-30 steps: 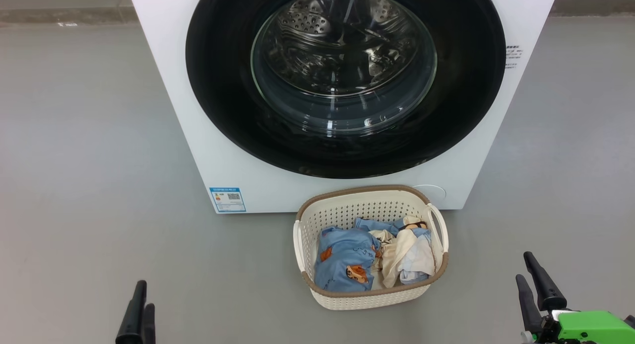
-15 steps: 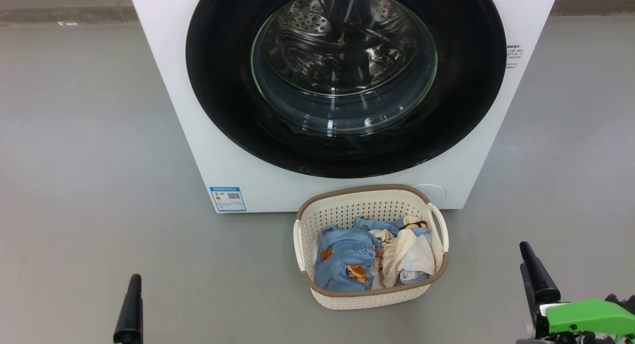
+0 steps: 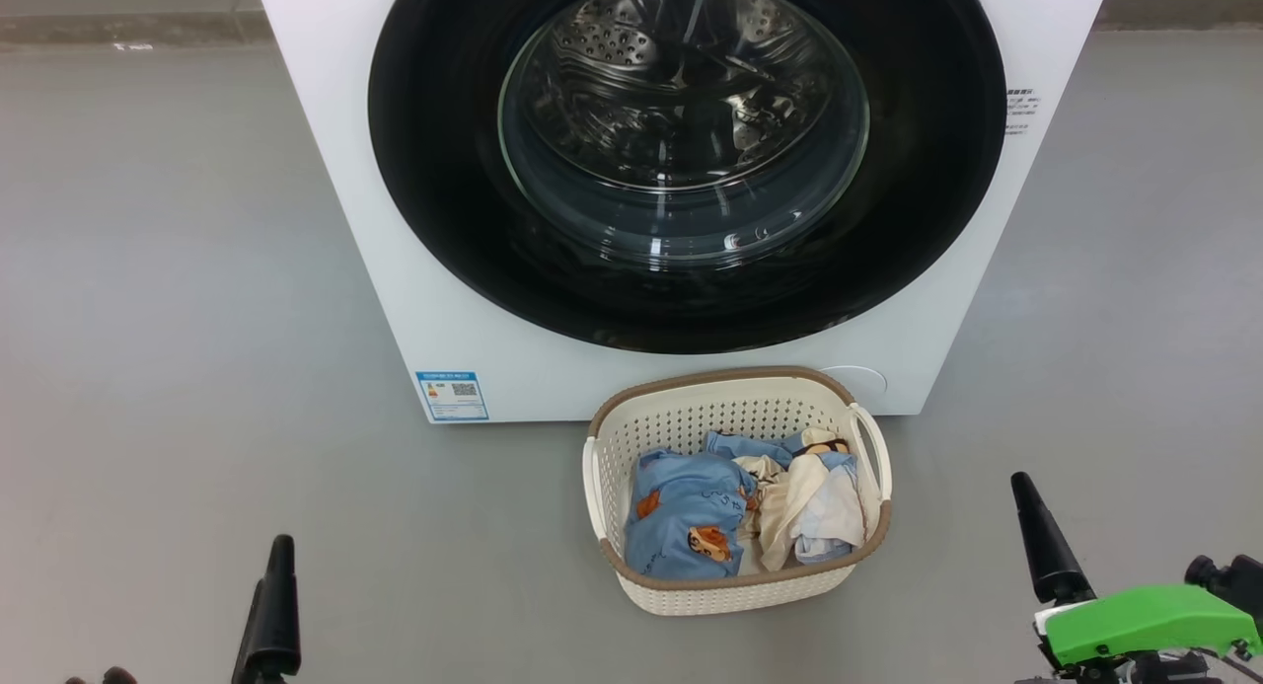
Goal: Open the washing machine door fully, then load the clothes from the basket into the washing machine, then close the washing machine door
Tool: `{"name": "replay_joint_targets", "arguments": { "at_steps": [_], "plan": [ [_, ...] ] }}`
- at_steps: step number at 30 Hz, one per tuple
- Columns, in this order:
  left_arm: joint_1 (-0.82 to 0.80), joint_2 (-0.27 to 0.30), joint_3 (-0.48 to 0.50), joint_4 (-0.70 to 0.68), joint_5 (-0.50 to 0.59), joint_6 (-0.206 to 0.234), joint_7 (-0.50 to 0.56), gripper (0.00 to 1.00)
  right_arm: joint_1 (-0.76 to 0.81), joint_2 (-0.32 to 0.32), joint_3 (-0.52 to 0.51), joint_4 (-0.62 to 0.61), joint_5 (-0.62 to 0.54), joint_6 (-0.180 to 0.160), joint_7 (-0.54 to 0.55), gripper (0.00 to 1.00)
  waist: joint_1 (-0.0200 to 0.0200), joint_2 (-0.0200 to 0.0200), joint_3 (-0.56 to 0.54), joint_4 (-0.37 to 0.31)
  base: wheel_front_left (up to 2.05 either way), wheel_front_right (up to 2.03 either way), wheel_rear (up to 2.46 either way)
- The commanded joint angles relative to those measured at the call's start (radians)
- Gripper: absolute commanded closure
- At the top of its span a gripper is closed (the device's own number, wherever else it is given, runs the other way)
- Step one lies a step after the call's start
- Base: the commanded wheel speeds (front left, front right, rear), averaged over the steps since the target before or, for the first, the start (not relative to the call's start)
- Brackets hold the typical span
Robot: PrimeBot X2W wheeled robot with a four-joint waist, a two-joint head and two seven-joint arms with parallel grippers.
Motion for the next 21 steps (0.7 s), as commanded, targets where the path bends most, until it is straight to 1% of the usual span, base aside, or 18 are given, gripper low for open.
{"name": "replay_joint_targets", "arguments": {
  "at_steps": [1, 9, 14, 21],
  "plan": [
    [-0.022, 0.016, 0.009, -0.038, 0.040, 0.000, -0.014, 0.00, -0.046, -0.024, 0.022, -0.031, -0.054, 0.002, -0.013, 0.00, 0.0000, 0.0000, 0.000, -0.001, 0.00, 0.00, 0.00],
    [-0.017, 0.027, -0.003, -0.045, 0.153, 0.000, -0.037, 0.00, -0.050, -0.033, 0.054, -0.026, -0.185, 0.003, -0.037, 0.00, 0.0000, 0.0000, -0.005, -0.004, 0.00, 0.00, 0.00],
    [-0.014, 0.032, -0.001, -0.053, 0.234, 0.000, -0.055, 0.00, -0.051, -0.029, 0.066, -0.023, -0.240, 0.003, -0.055, 0.00, 0.0000, 0.0000, -0.008, -0.004, 0.00, 0.00, 0.00],
    [-0.011, 0.034, 0.000, -0.062, 0.317, 0.000, -0.075, 0.00, -0.055, -0.033, 0.085, -0.022, -0.307, 0.003, -0.075, 0.00, 0.0000, 0.0000, -0.010, -0.004, 0.00, 0.00, 0.00]
  ]
}}
